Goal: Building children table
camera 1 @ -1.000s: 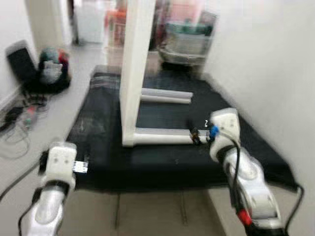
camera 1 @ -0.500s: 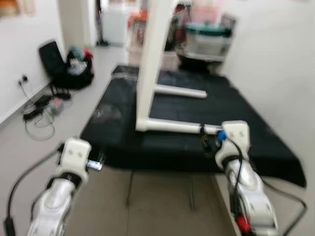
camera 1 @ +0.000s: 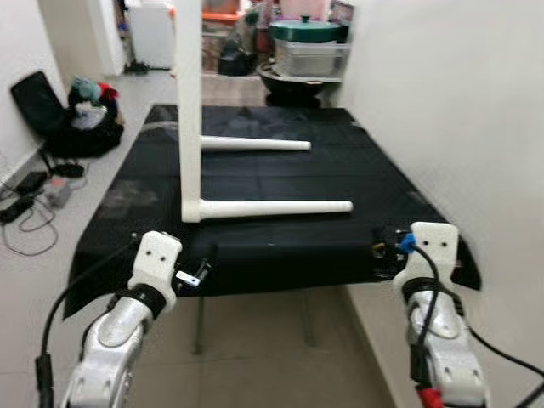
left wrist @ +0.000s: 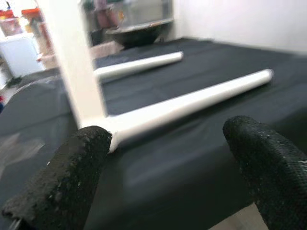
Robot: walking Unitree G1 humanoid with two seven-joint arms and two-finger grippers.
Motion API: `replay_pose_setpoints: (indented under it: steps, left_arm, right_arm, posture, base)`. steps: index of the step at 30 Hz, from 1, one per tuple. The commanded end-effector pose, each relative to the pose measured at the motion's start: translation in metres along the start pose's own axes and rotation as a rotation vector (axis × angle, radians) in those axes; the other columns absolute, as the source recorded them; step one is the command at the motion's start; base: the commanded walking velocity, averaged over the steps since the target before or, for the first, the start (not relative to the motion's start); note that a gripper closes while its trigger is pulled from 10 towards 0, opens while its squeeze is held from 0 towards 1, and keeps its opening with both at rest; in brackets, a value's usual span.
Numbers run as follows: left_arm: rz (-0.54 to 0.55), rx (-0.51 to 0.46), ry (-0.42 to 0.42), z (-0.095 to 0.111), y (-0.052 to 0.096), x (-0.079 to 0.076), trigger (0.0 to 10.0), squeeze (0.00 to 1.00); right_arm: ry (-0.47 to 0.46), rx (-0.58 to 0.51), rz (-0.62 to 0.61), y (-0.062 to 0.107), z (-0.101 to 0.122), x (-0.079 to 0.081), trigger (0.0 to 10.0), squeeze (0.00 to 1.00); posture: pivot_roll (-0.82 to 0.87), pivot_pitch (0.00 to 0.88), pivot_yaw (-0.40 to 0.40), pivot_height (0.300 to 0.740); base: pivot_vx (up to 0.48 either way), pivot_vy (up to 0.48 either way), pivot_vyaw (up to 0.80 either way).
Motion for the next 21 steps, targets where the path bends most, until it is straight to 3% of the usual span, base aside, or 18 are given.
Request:
replay_pose_setpoints:
  steps: [1, 4, 9, 21]
  left_arm:
    - [0.029, 0.001, 0.019, -0.002, -0.001, 0.008, 10.0, 0.00]
    - [0.032, -0.001, 0.023, -0.002, -0.002, 0.009, 10.0, 0.00]
    - [0.021, 0.001, 0.034, -0.003, -0.002, 0.008, 10.0, 0.00]
    - [-0.018, 0.011, 0.056, -0.005, -0.002, 0.006, 10.0, 0.00]
  right_arm:
    - [0.002, 0.001, -0.010, 0.000, 0.001, 0.001, 10.0, 0.00]
    - [-0.002, -0.001, -0.010, -0.001, 0.002, 0.002, 10.0, 0.00]
    - [-0.013, -0.012, -0.021, -0.002, 0.007, 0.003, 10.0, 0.00]
    - [-0.012, -0.038, -0.054, -0.005, 0.015, 0.003, 10.0, 0.00]
  posture:
    - [0.07, 0.000, -0.092, 0.740]
    - [0.07, 0.000, -0.093, 0.740]
    - [0.07, 0.000, -0.093, 0.740]
    - [0.08, 0.000, -0.094, 0.740]
  base:
    - [0.000, 0.000, 0.00]
    - [0.000, 0.000, 0.00]
    - [0.359, 0.000, 0.00]
    - [0.480, 0.000, 0.00]
Point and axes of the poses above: a point about 5 cm out from each wrist's last joint towards the gripper, its own y axis pointing back from the gripper into the wrist, its own z axis along the axis of the wrist's last joint, x = y × z, the point moved 4 cm from there along -y, pointing out of the wrist towards the gripper, and after that the axes turned 10 degrees about y, right-handed, at the moved point
